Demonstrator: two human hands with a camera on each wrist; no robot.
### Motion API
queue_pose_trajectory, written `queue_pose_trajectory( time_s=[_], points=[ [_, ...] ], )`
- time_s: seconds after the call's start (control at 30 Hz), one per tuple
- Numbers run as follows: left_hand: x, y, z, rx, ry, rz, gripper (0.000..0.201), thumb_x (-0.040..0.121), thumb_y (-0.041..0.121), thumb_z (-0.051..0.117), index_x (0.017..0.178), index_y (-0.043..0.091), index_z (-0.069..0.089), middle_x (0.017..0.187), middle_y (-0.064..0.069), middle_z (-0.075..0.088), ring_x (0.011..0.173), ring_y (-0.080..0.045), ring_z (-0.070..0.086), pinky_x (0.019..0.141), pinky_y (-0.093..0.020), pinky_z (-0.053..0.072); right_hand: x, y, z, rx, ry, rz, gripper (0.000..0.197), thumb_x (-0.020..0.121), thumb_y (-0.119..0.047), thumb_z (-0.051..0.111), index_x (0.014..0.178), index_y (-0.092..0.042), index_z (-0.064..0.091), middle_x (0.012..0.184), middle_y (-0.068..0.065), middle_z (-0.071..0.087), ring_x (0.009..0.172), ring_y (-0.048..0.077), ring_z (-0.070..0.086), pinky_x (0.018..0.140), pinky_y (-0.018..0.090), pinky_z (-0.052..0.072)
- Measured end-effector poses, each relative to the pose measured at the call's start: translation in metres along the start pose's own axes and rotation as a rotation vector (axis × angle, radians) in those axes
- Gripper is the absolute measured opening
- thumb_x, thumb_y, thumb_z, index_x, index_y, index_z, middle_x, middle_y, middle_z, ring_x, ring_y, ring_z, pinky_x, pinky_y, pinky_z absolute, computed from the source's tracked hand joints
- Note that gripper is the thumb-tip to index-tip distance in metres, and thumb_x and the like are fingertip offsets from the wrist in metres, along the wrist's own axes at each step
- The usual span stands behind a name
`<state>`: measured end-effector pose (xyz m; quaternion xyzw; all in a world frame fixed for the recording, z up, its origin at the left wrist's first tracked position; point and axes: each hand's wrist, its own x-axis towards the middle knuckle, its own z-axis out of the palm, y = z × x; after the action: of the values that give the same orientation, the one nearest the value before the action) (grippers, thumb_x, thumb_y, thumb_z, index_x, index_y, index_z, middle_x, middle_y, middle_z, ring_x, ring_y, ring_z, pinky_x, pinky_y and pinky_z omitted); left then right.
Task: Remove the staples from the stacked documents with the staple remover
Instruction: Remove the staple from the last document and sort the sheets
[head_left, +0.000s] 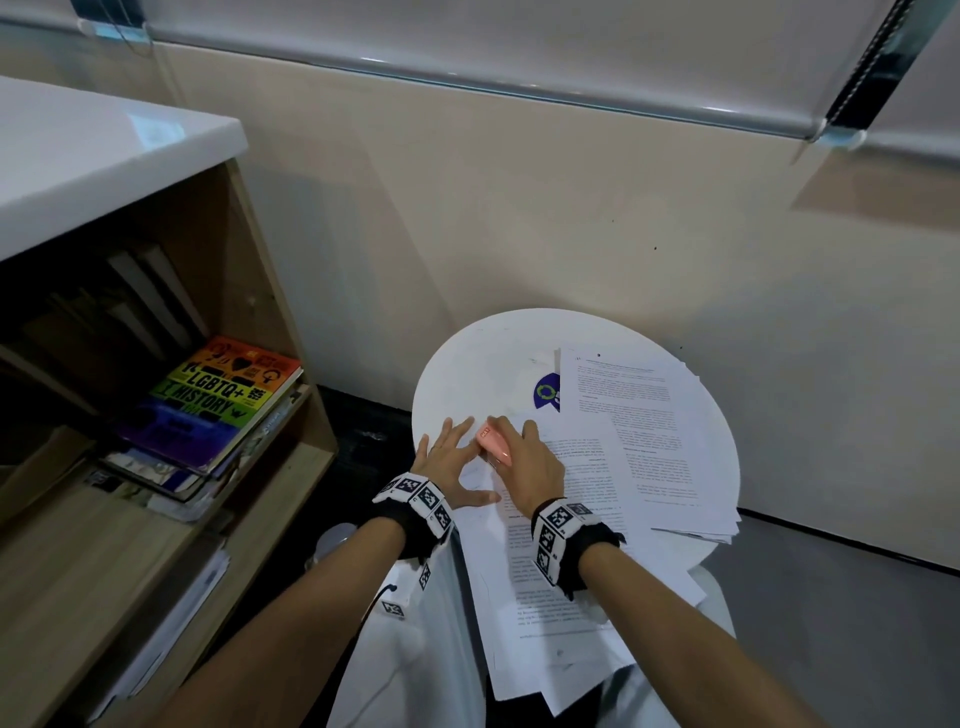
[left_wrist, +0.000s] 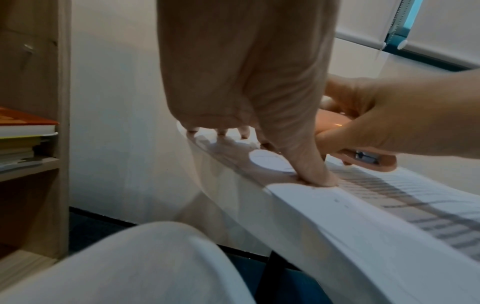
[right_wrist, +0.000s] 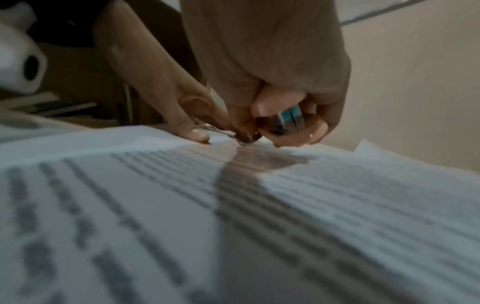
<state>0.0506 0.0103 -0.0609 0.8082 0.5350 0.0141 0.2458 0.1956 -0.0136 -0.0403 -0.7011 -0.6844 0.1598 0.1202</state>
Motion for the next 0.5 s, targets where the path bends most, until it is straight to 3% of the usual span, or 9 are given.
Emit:
queue_pose_trajectory(
  time_s=[0.1, 0.27, 0.5],
  points=[
    [0.000, -0.001, -0.001, -0.032, 0.029, -0.002, 0.082, 0.074, 0.061, 0.066, 0.143, 0.035, 0.032, 0.159, 0.010, -0.005, 0.147, -0.018, -0.013, 0.117, -0.050, -0.006, 0.003, 0.004, -0.002, -0.104, 0.002, -0.091, 0.046, 0.097, -0.033, 0.051, 0.140, -0.034, 0.036, 0.122, 0.008, 0.043, 0.098, 0.029, 0.058, 0.074, 0.039, 0.051],
    [0.002, -0.001, -0.002, -0.013, -0.004, -0.027, 0.098, 0.073, 0.063, 0.066, 0.150, 0.035, 0.011, 0.159, 0.010, -0.006, 0.147, -0.019, -0.013, 0.117, -0.050, -0.007, 0.007, 0.011, -0.007, 0.050, -0.085, 0.021, 0.048, 0.093, -0.033, 0.052, 0.137, -0.024, 0.036, 0.118, 0.010, 0.058, 0.100, 0.033, 0.061, 0.079, 0.040, 0.051],
    [0.000, -0.002, -0.005, -0.003, -0.023, -0.027, 0.099, 0.074, 0.063, 0.065, 0.150, 0.036, 0.008, 0.159, 0.011, -0.006, 0.147, -0.017, -0.015, 0.117, -0.050, -0.007, 0.006, 0.013, -0.021, 0.282, -0.153, 0.141, 0.046, 0.090, -0.031, 0.055, 0.132, -0.018, 0.043, 0.115, 0.016, 0.060, 0.095, 0.036, 0.062, 0.080, 0.045, 0.053]
  ],
)
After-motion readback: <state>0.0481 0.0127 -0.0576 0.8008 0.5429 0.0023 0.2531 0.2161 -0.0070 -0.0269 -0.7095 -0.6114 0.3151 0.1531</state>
